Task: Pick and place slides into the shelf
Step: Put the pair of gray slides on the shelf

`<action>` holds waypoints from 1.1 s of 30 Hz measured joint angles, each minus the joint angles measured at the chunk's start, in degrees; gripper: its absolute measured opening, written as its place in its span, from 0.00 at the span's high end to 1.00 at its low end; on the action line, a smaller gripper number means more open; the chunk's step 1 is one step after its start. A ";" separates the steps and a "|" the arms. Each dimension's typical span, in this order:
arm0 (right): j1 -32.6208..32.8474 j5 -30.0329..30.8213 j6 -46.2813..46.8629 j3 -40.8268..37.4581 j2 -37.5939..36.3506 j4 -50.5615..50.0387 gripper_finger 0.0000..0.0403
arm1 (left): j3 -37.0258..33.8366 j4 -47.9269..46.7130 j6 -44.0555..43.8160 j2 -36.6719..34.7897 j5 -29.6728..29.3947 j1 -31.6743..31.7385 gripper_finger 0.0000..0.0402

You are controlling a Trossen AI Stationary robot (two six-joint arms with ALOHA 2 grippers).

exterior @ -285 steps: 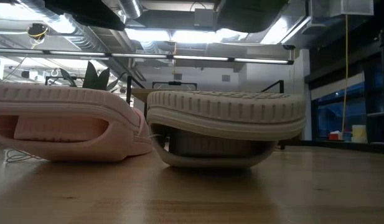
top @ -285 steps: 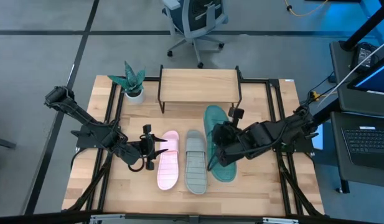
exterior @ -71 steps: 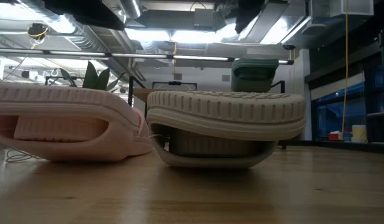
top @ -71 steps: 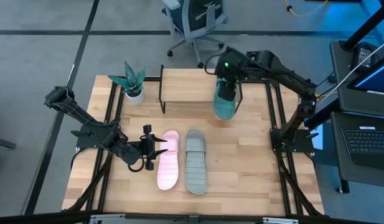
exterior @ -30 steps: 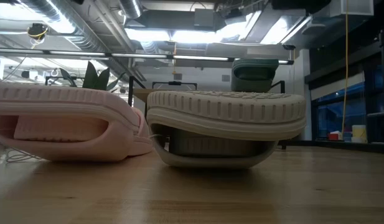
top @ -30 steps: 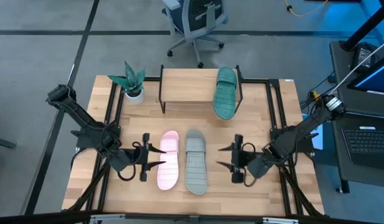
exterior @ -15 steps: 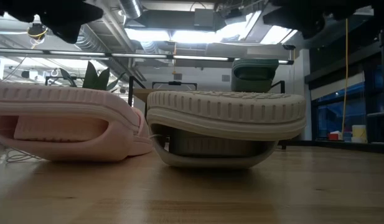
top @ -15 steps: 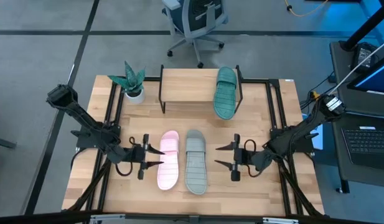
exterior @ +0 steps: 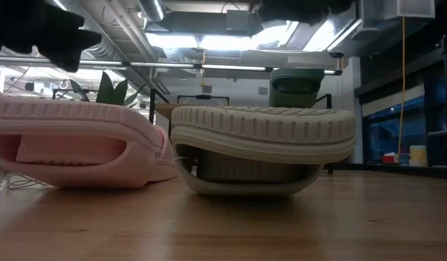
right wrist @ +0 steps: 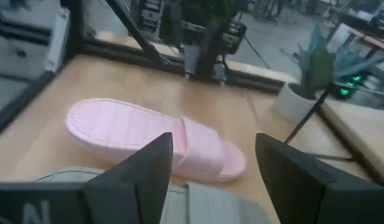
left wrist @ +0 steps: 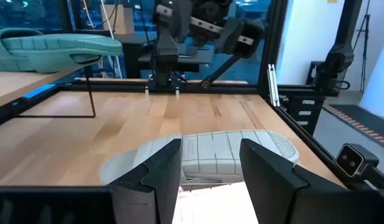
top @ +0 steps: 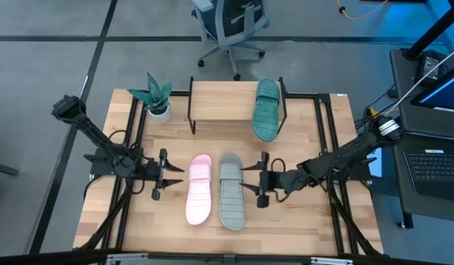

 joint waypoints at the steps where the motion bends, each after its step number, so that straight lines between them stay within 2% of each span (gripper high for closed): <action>1: 0.04 2.03 0.14 2.41 0.71 -4.71 0.43 | -0.78 -0.10 -0.02 -1.17 0.10 0.01 0.61; 4: 0.04 5.85 2.66 9.92 3.57 -18.82 0.43 | -2.25 0.01 0.23 -3.30 0.16 0.01 0.61; 8: 0.20 6.22 6.54 19.13 8.17 -32.17 0.43 | -3.25 -0.05 0.38 -4.73 0.58 0.01 0.61; 20: 1.67 5.78 13.32 40.20 22.95 -59.54 0.43 | -3.33 -0.03 0.74 -5.10 0.96 0.01 0.61; 24: 2.29 5.76 18.06 44.24 26.67 -65.93 0.43 | -3.33 -0.07 -0.01 -5.08 0.96 0.01 0.61; 33: 1.60 5.89 20.57 45.27 31.86 -66.35 0.43 | -3.33 -0.07 -0.04 -5.08 0.95 0.01 0.61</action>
